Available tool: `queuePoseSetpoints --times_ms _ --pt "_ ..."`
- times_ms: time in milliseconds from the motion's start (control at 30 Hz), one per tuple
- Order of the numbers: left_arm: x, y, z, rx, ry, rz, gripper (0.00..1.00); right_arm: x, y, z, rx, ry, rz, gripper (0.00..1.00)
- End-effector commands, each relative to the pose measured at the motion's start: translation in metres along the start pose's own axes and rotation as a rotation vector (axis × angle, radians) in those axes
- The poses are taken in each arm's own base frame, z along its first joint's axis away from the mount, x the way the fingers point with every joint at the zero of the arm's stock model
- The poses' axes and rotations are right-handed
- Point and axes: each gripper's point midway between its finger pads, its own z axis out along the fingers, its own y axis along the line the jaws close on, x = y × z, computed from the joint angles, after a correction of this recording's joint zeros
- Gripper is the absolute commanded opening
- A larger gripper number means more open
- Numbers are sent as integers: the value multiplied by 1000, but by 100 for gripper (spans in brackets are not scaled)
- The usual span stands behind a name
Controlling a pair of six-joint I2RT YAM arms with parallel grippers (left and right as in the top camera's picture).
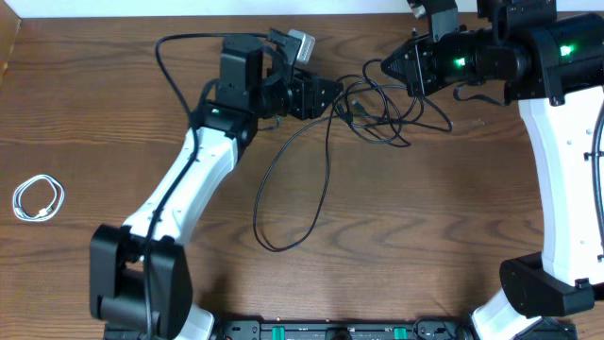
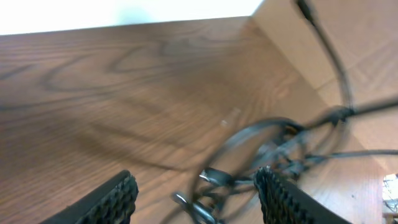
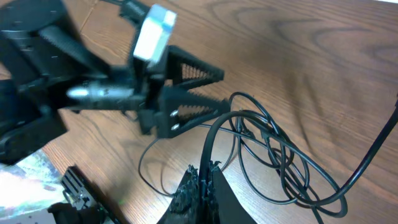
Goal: Untangle cables
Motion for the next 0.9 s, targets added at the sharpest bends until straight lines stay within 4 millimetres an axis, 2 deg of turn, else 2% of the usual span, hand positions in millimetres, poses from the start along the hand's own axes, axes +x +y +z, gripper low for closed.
queuePoseSetpoints --times_ms 0,100,200,433,667,867 --pt "-6 21 7 -89 -37 -44 65 -1 7 -6 -22 -14 -8 1" --pt "-4 31 11 -122 -41 -47 65 -1 7 -6 -22 -14 -8 1" --pt "0 32 17 -116 -33 -59 65 -1 7 -6 -22 -14 -8 1" --pt "7 11 28 -58 -5 -47 65 -1 6 -6 -17 -13 -7 1" --pt "10 -10 27 67 18 -40 64 -1 5 -6 -14 -11 -6 1" --pt "7 -9 18 121 19 -48 64 0 5 -6 -11 -9 -5 1"
